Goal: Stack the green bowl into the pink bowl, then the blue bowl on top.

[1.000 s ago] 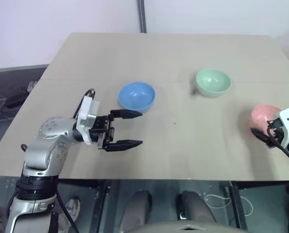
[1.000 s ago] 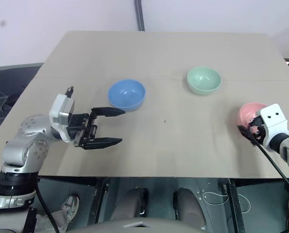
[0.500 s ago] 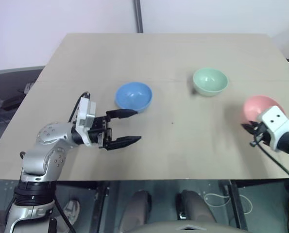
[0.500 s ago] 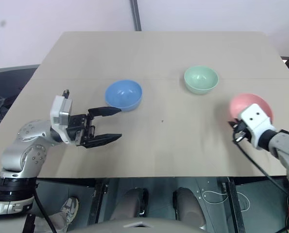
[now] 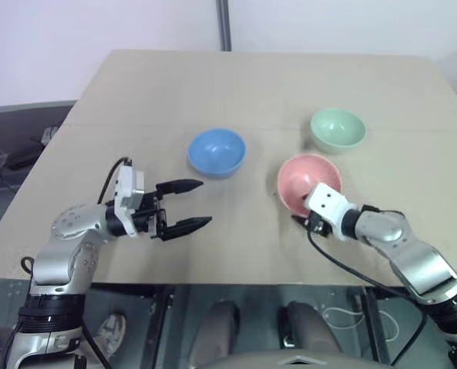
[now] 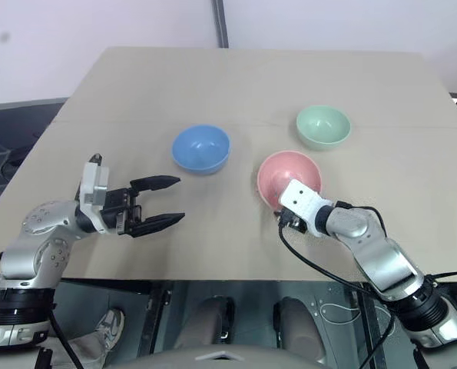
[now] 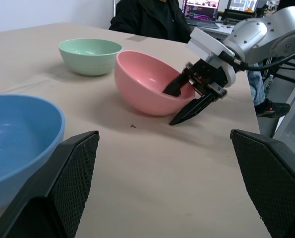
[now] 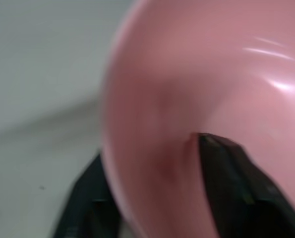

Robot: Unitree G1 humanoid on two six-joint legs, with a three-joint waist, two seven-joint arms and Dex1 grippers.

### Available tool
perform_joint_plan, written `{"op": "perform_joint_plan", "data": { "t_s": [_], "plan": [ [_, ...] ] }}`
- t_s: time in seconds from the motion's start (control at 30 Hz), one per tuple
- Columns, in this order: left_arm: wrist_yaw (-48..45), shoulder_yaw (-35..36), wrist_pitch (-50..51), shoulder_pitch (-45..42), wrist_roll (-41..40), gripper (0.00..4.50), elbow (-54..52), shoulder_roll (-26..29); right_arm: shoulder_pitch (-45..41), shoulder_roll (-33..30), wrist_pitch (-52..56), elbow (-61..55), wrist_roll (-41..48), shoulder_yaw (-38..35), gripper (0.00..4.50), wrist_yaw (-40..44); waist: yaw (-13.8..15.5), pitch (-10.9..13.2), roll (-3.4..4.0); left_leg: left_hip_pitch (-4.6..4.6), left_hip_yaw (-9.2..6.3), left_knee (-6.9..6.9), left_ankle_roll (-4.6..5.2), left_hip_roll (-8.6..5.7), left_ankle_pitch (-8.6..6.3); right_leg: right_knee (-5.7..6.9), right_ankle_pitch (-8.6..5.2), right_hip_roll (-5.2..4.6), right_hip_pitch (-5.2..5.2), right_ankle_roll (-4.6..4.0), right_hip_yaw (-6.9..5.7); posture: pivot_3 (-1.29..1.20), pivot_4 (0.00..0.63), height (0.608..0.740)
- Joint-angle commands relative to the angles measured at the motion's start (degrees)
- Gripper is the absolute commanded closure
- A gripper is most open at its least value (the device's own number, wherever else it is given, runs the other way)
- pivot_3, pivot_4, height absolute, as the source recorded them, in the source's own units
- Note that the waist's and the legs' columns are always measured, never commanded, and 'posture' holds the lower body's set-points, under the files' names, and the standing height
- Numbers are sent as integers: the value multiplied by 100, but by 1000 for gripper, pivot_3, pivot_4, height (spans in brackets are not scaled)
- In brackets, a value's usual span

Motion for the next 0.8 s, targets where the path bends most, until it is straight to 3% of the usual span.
{"op": "perform_joint_plan", "data": {
  "t_s": [0.03, 0.13, 0.23, 0.33, 0.43, 0.53, 0.73, 0.8],
  "plan": [
    [55, 148, -27, 51, -104, 0, -265, 22, -217, 95, 642, -1035, 870, -869, 1049, 354, -5, 2, 2, -2, -3, -1, 0, 2, 0, 0, 0, 2, -2, 0, -2, 0, 150, 740],
    [95, 166, 3, 89, -130, 0, -331, 12, -701, 332, 1438, -1508, 1825, -1669, 1049, 504, -50, 6, 9, -13, -6, -1, 0, 7, 0, 2, 2, 7, -12, -3, -4, 0, 150, 740],
    [153, 144, 41, 112, -144, 0, -415, -28, -1309, -36, 1179, -777, 1541, -1759, 1049, 574, -33, 6, 9, -6, -10, 1, 0, 8, 0, 1, 7, 7, -5, -11, -12, 0, 150, 740],
    [226, 129, 104, 137, -178, 0, -537, -67, -1748, -655, -512, 1241, 381, -1182, 1049, 741, 4, 9, 4, 0, -3, 4, 1, 0, 0, 0, 7, 0, 1, -11, -10, 0, 150, 740],
    [281, 149, 158, 174, -213, 0, -637, -73, -2211, -714, -1883, 3021, -227, -776, 1049, 960, -16, 12, 1, 0, 12, 6, 2, -4, 1, -2, 8, -4, -1, -10, -1, 0, 150, 740],
    [330, 191, 196, 255, -254, 0, -741, -53, -2835, -525, -3123, 4750, -803, -413, 1049, 1084, -95, 17, 6, -3, 26, 1, 2, 4, 1, 4, 10, 5, -15, -12, 14, 0, 150, 740],
    [545, 350, 263, 481, -310, 0, -986, -33, -3836, 80, -4423, 7054, -1316, -210, 1049, 1113, -220, 19, 8, -20, 30, -8, 0, 13, 2, 2, 11, 10, -35, -15, 19, 0, 150, 740],
    [610, 372, 271, 573, -327, 0, -1085, -35, -4062, 232, -4710, 7560, -1457, -203, 1567, 1032, -205, 19, 7, -25, 30, -7, -1, 13, 2, 2, 12, 9, -38, -16, 20, 0, 150, 740]
  ]
}}
